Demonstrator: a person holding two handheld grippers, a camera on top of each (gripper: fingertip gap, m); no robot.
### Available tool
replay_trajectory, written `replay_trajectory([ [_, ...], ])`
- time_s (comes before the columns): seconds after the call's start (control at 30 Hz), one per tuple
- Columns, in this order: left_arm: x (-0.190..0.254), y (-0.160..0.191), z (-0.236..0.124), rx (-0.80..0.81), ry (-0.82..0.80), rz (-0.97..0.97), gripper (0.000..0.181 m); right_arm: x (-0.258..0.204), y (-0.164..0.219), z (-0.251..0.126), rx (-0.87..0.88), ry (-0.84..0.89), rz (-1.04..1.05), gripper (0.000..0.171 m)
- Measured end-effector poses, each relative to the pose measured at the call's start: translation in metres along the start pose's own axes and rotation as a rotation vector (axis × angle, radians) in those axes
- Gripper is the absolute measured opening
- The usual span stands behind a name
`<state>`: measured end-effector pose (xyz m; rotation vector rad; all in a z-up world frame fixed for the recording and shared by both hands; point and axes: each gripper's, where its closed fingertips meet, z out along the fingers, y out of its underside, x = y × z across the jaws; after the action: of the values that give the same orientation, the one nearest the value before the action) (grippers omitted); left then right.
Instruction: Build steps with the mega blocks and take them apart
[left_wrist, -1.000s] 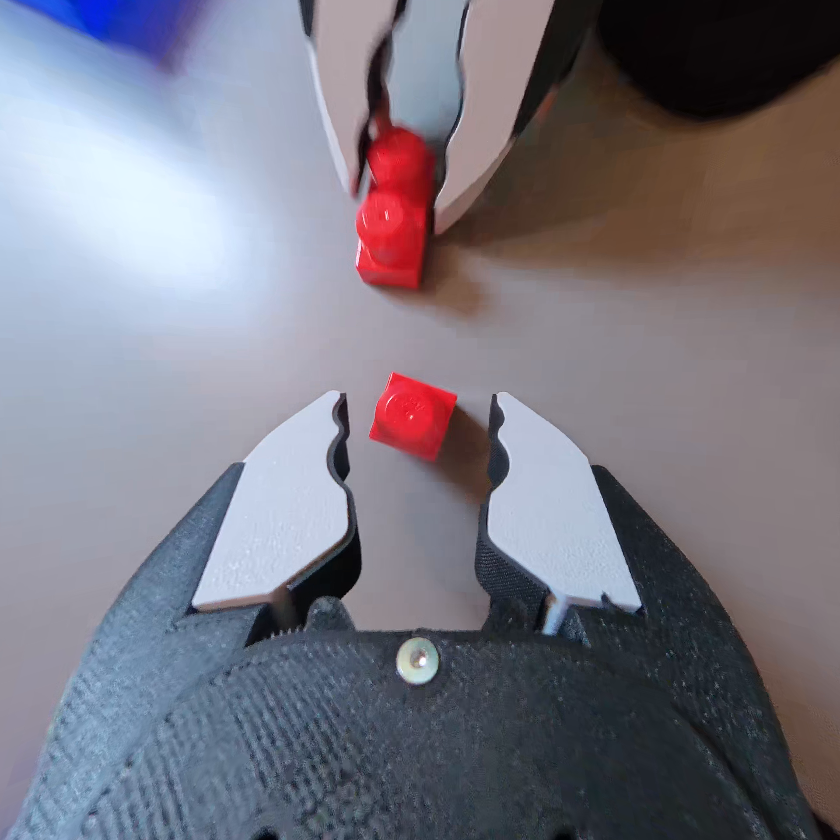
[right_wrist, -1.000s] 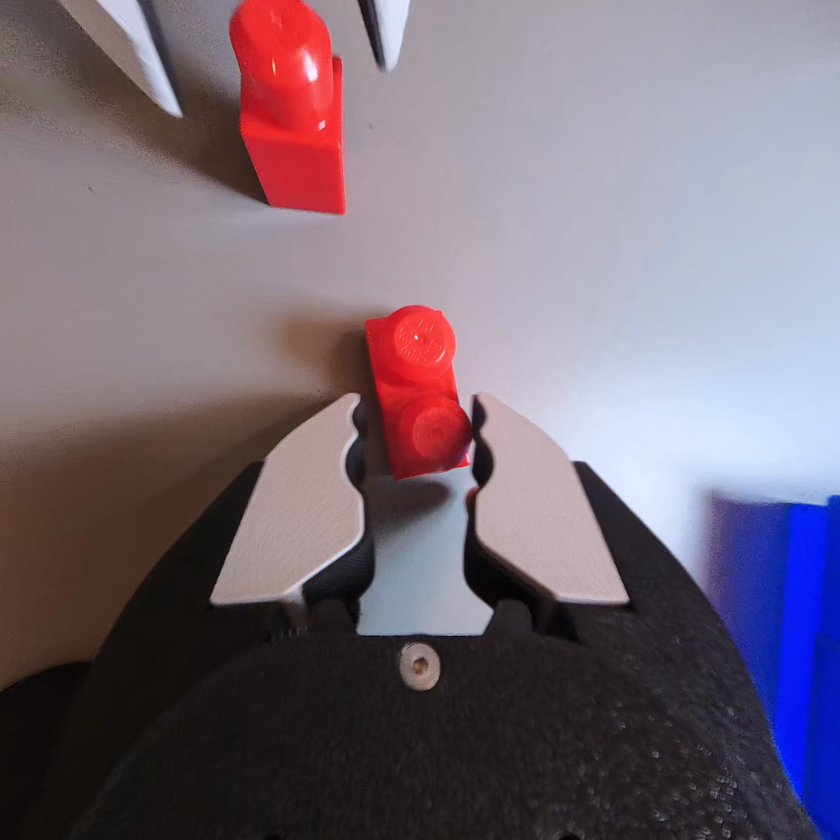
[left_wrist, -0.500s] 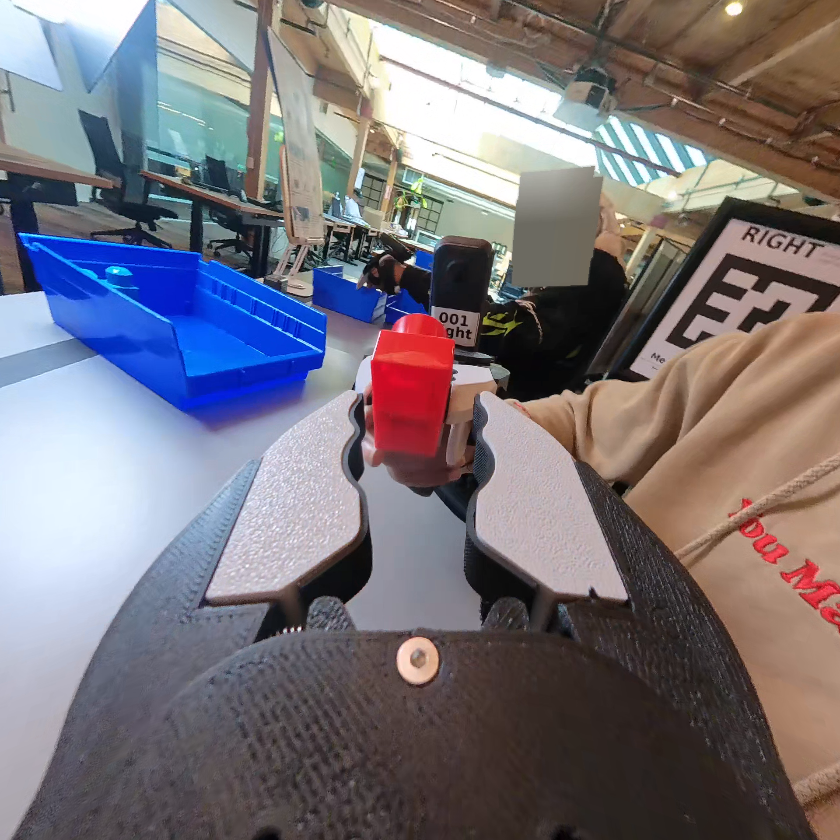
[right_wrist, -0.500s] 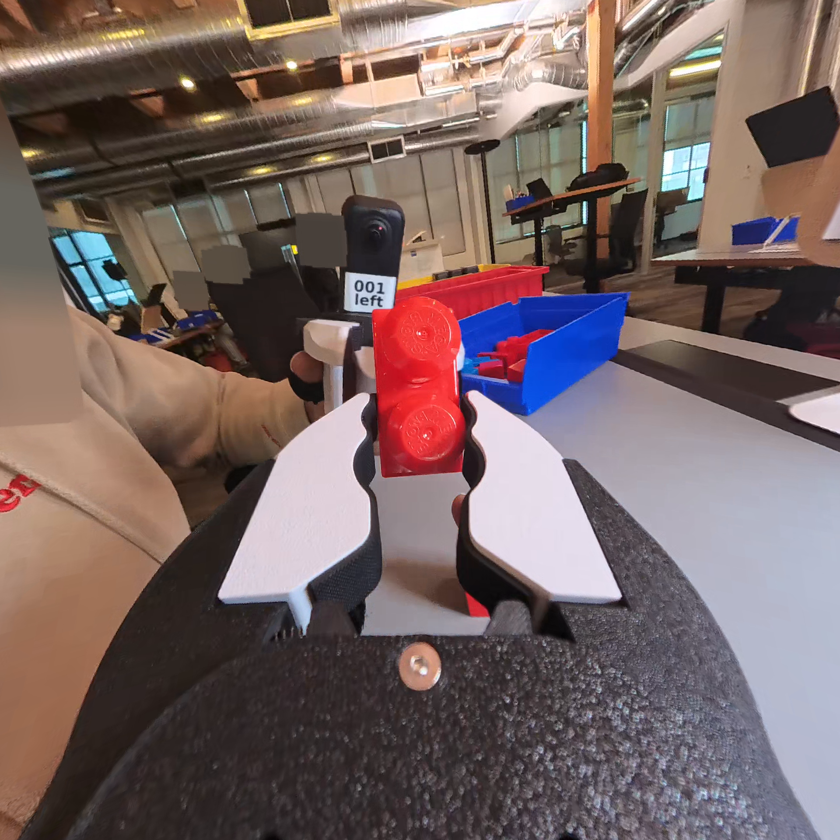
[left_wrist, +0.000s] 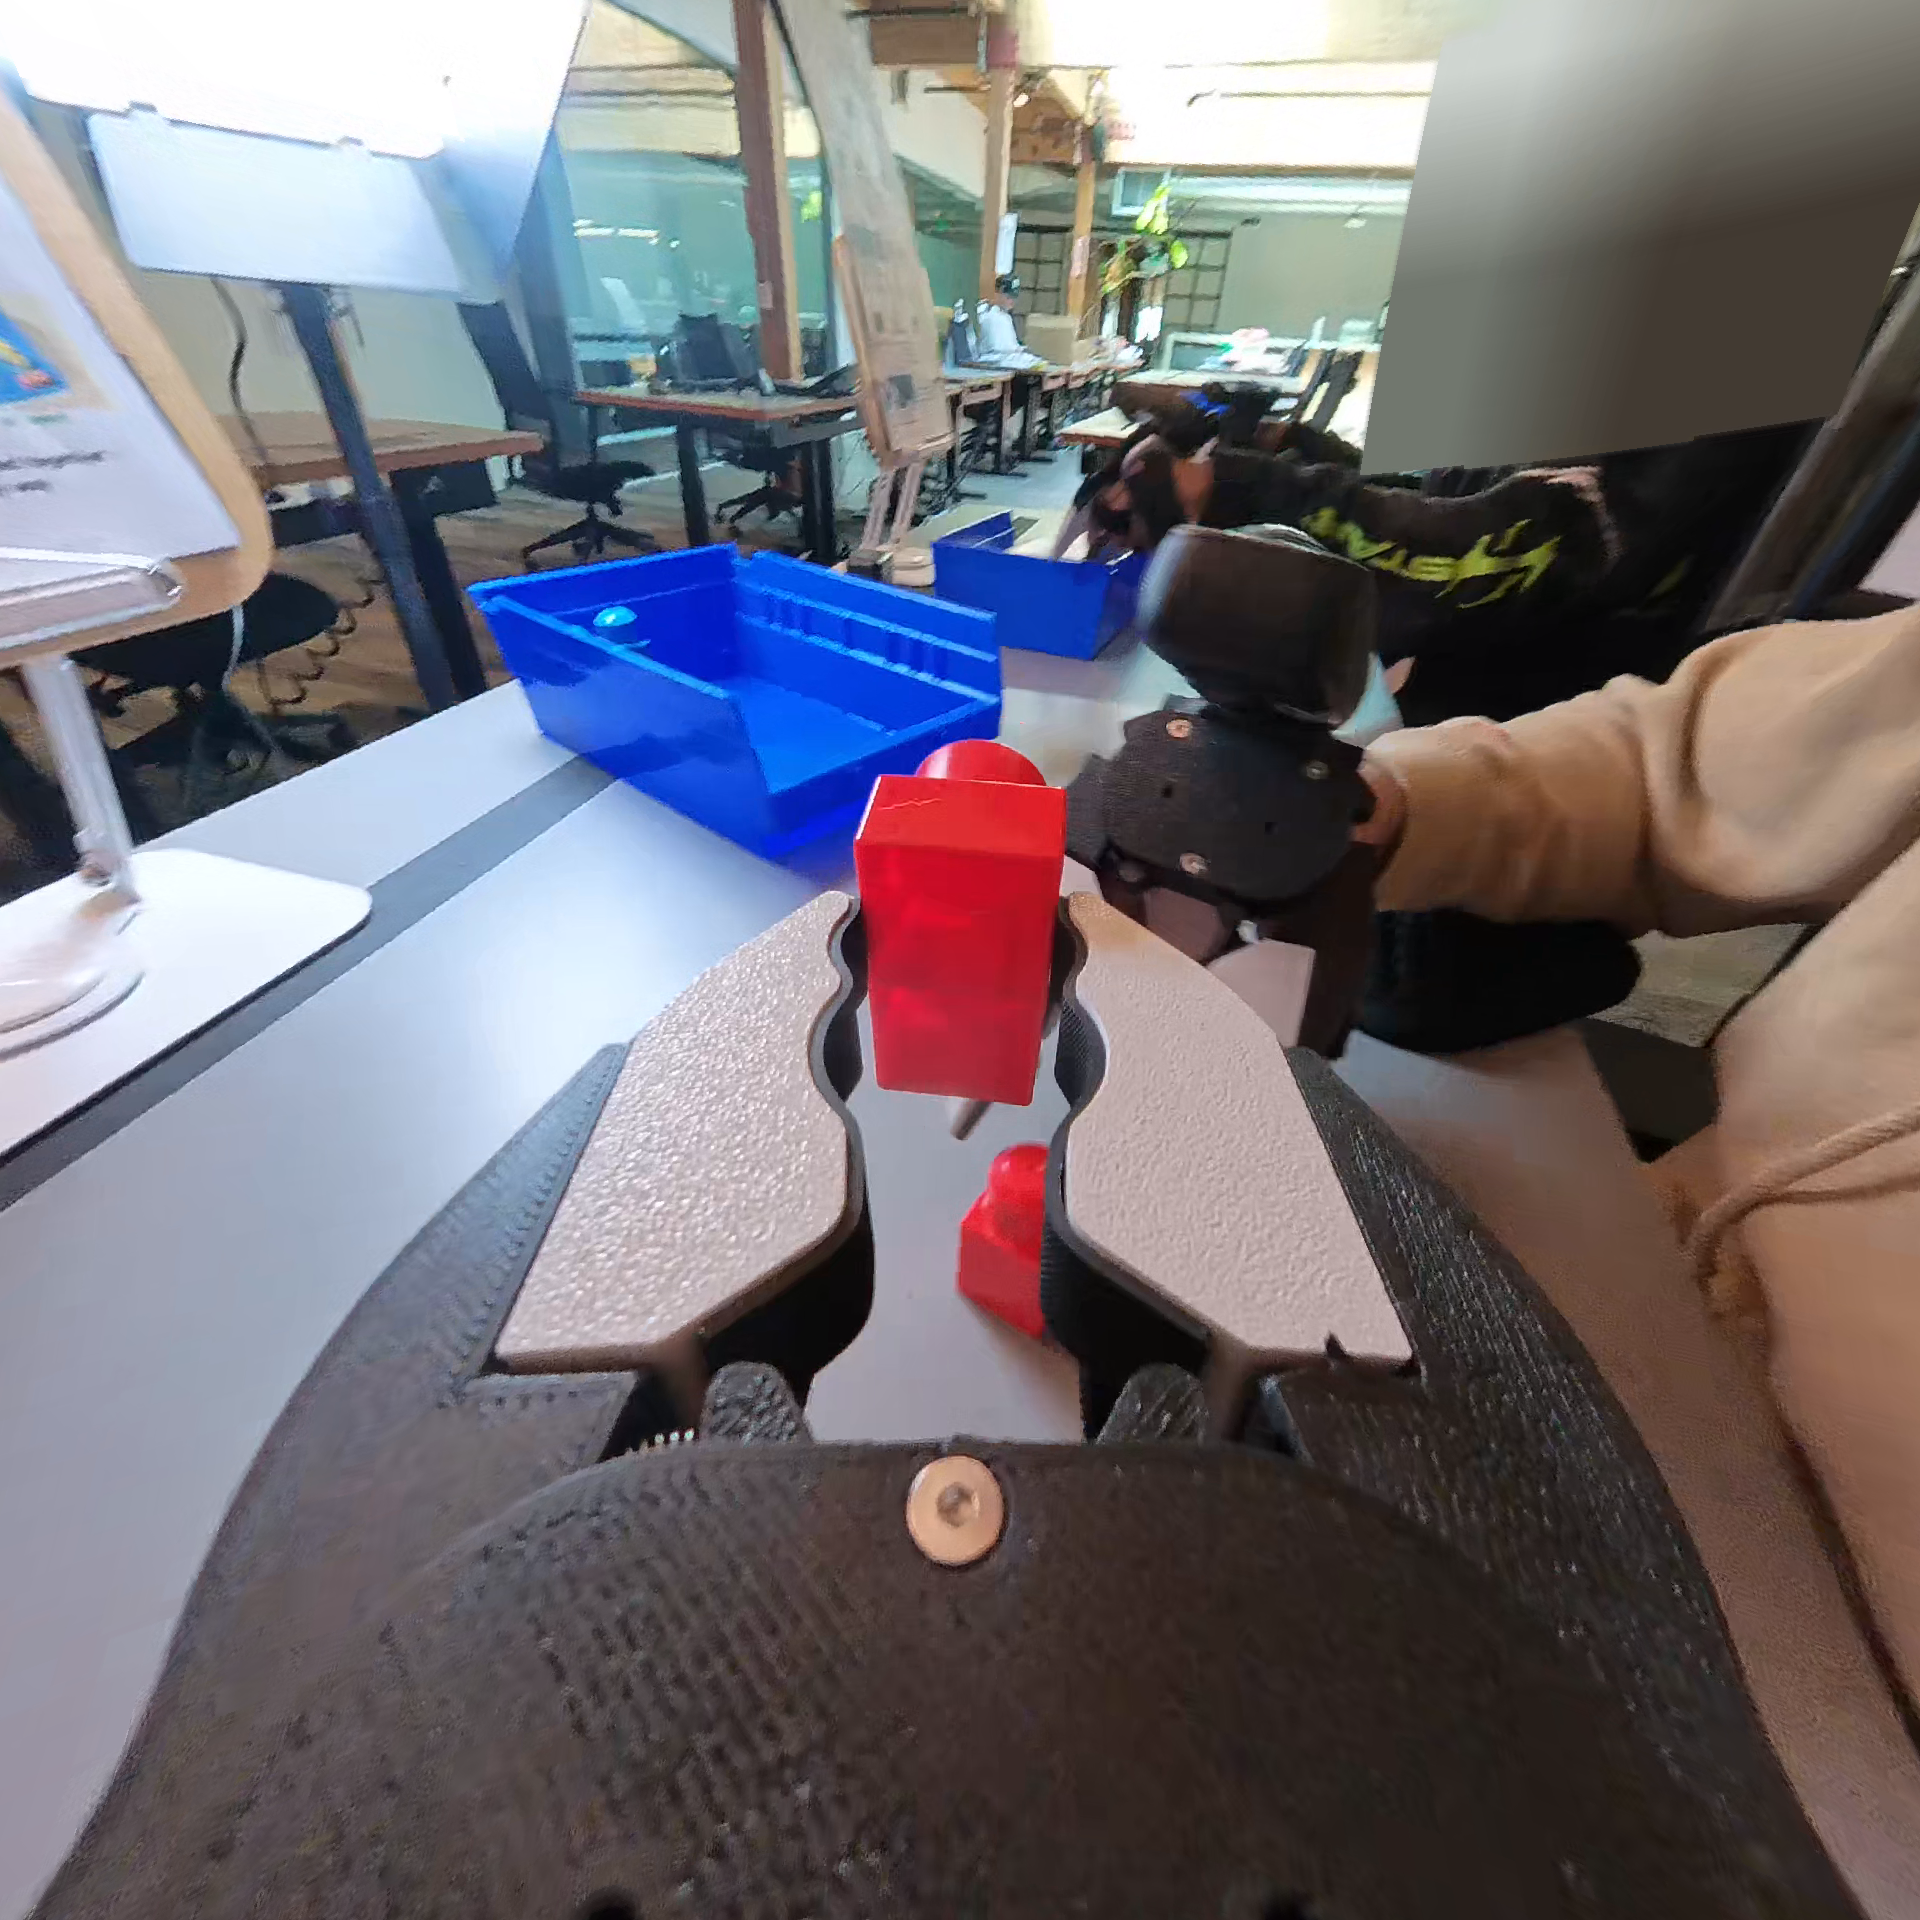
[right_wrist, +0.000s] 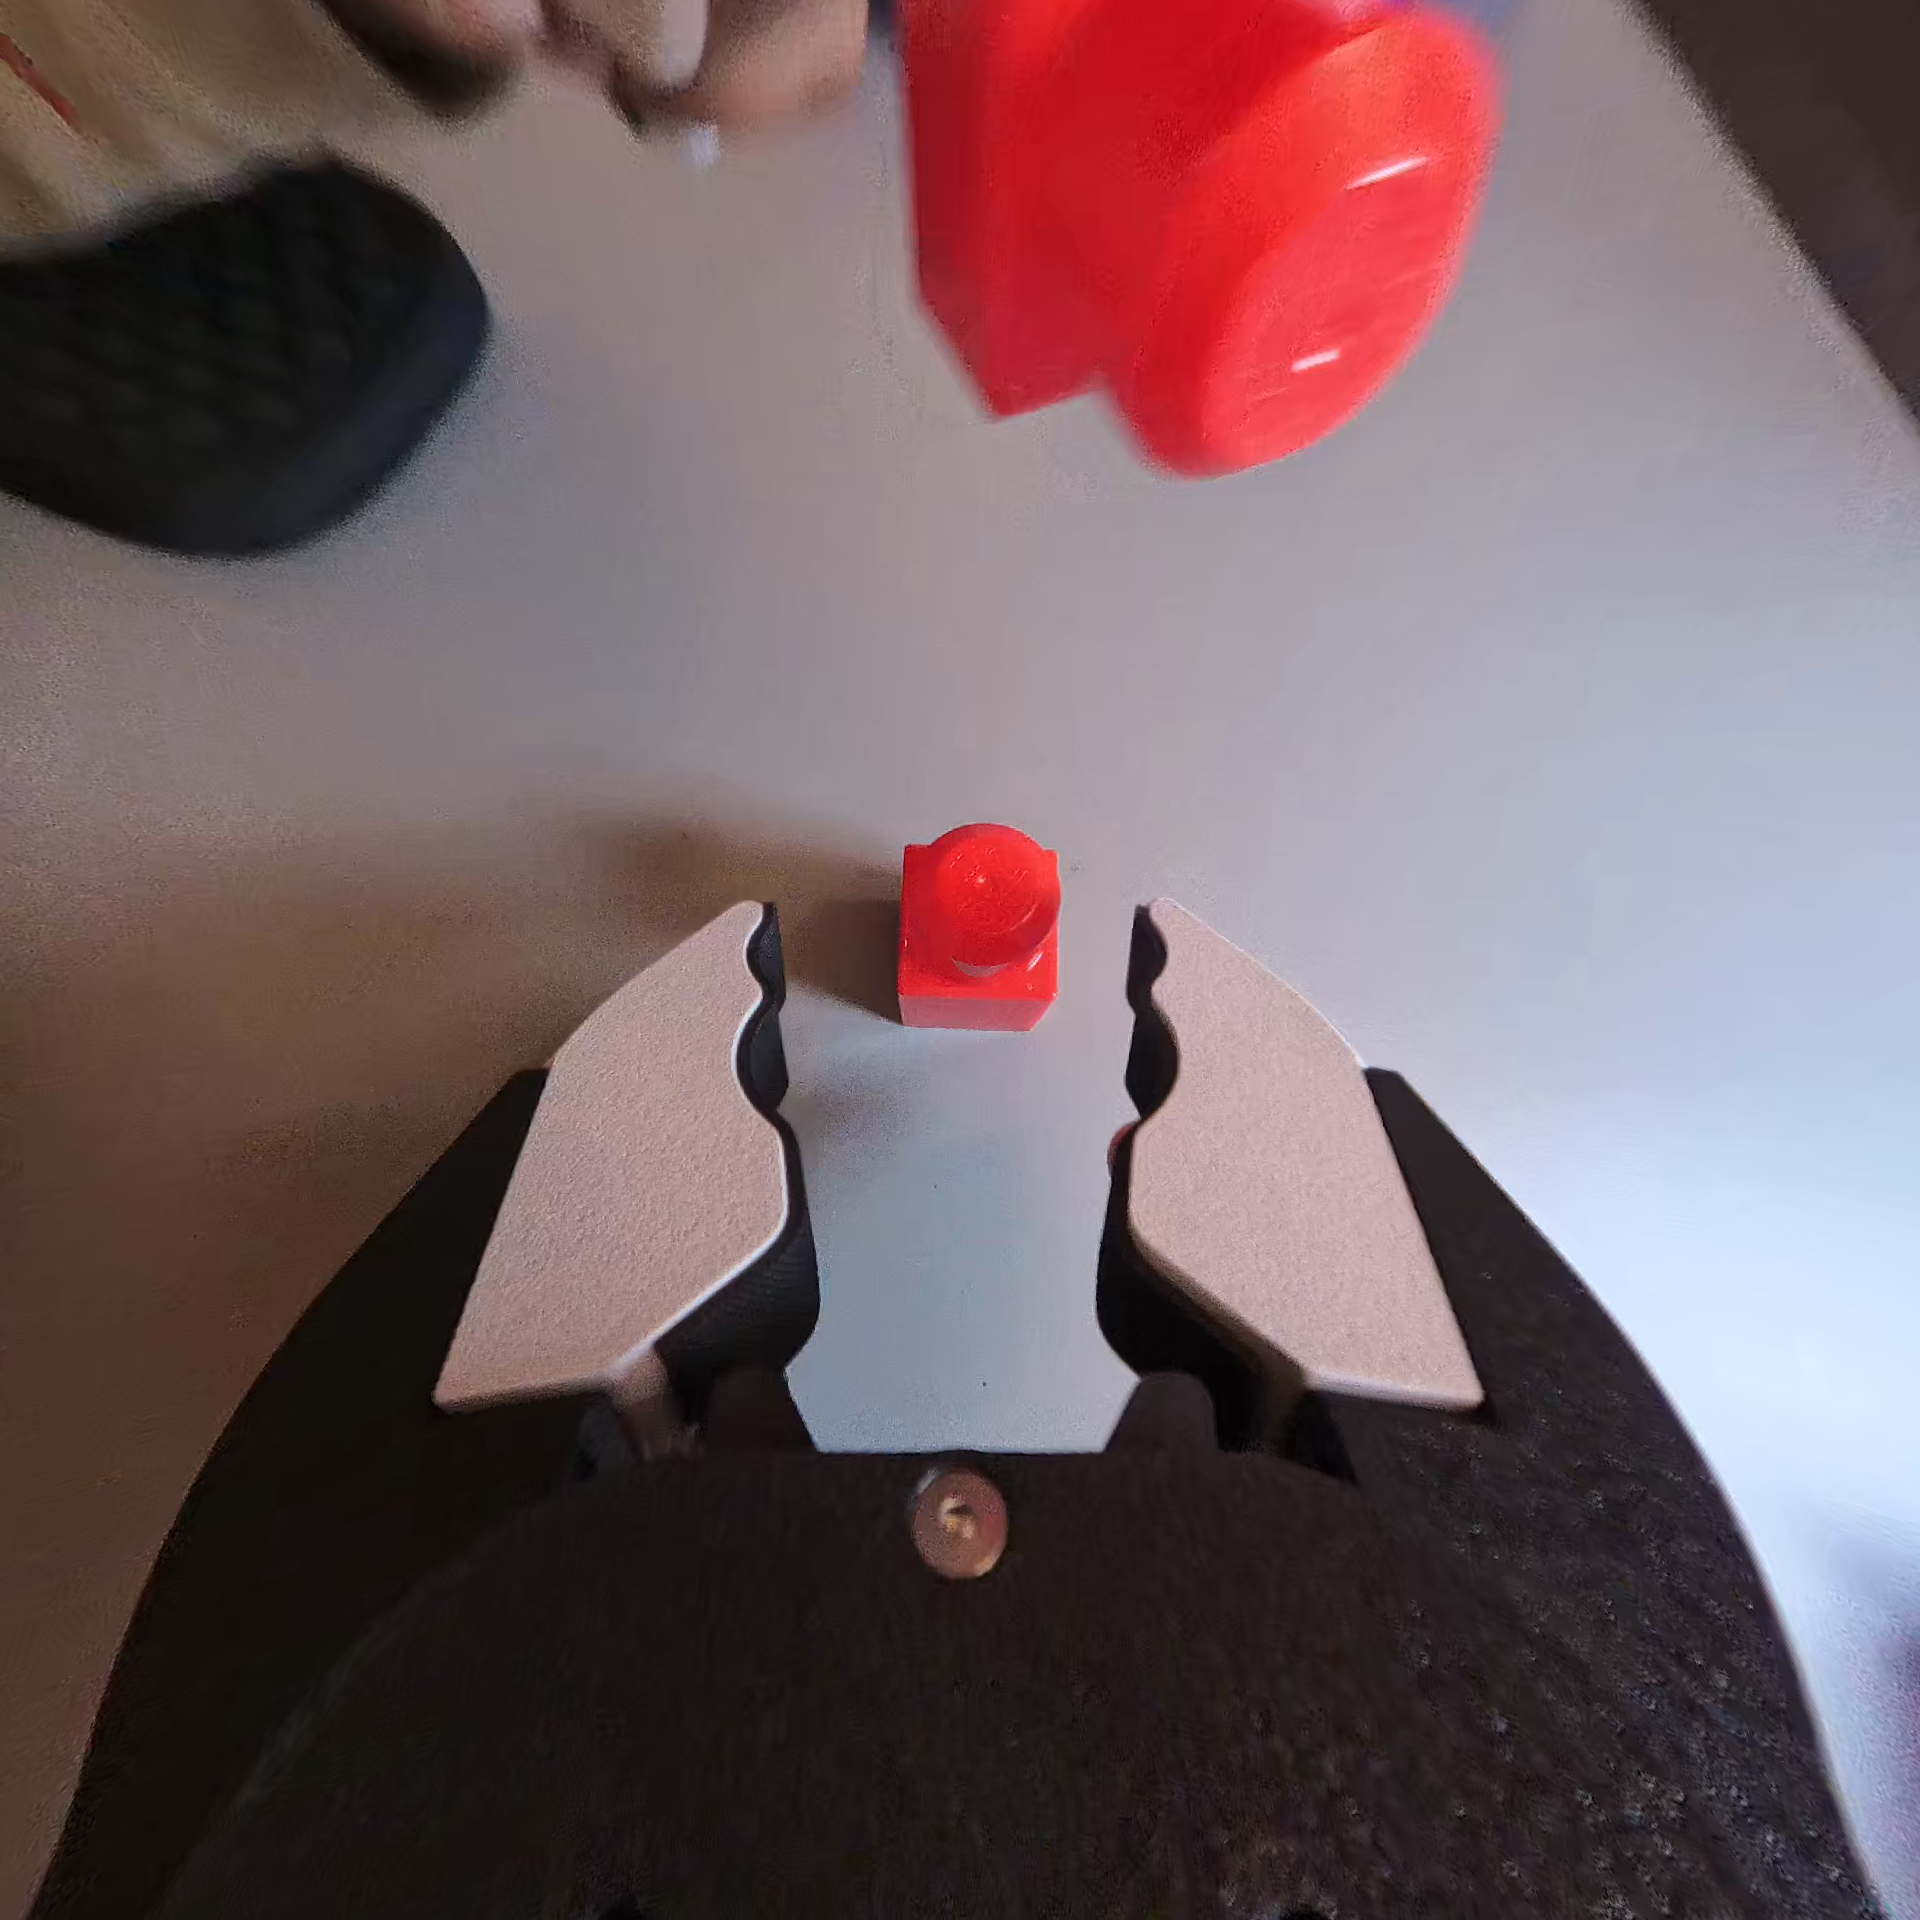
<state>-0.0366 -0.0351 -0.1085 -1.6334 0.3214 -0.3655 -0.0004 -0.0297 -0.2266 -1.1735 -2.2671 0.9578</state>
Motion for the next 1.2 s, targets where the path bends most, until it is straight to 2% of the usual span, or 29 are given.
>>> replay_trajectory([
  [0.03,-0.009,0.007,-0.001,-0.016,-0.022,-0.012,0.034,0.000,0.006,0.010,-0.050,0.017,-0.020,0.062],
  [0.1,-0.021,0.022,-0.002,-0.047,-0.046,-0.051,0.034,0.006,0.018,0.025,-0.139,0.079,-0.079,0.047],
  [0.13,-0.024,0.029,-0.002,-0.062,-0.047,-0.060,0.034,0.010,0.020,0.029,-0.148,0.098,-0.086,0.037],
  [0.2,-0.027,0.037,-0.002,-0.079,-0.043,-0.067,0.034,0.009,0.015,0.025,-0.111,0.062,-0.054,0.037],
  [0.27,-0.025,0.036,-0.001,-0.055,-0.016,-0.090,0.034,0.012,-0.005,0.007,0.051,0.024,-0.014,0.037],
  [0.4,-0.014,0.026,0.003,0.018,0.054,-0.183,0.034,0.026,-0.059,-0.063,0.565,-0.051,0.067,0.037],
  [0.47,-0.005,0.021,0.005,0.048,0.095,-0.225,0.034,0.031,-0.074,-0.096,0.799,-0.115,0.155,0.037],
  [0.57,0.009,0.018,0.012,0.067,0.145,-0.255,0.034,0.039,-0.081,-0.113,0.945,-0.161,0.266,0.037],
  [0.63,0.019,0.015,0.016,0.078,0.177,-0.259,0.034,0.036,-0.083,-0.109,0.958,-0.184,0.294,0.037],
  [0.7,0.026,0.016,0.022,0.070,0.191,-0.255,0.034,0.023,-0.083,-0.093,0.898,-0.236,0.279,0.037],
  [0.8,0.026,0.019,0.022,0.066,0.187,-0.263,0.034,0.016,-0.082,-0.081,0.874,-0.229,0.271,0.037],
  [1.0,0.027,0.032,0.024,0.000,0.181,-0.222,0.034,0.014,-0.070,-0.071,0.782,-0.219,0.238,0.037],
  [1.1,0.025,0.024,0.026,0.007,0.171,-0.192,0.034,0.017,-0.073,-0.075,0.732,-0.221,0.233,0.037],
  [1.2,0.021,0.016,0.022,0.047,0.173,-0.213,0.034,0.022,-0.077,-0.088,0.742,-0.179,0.200,0.052],
])
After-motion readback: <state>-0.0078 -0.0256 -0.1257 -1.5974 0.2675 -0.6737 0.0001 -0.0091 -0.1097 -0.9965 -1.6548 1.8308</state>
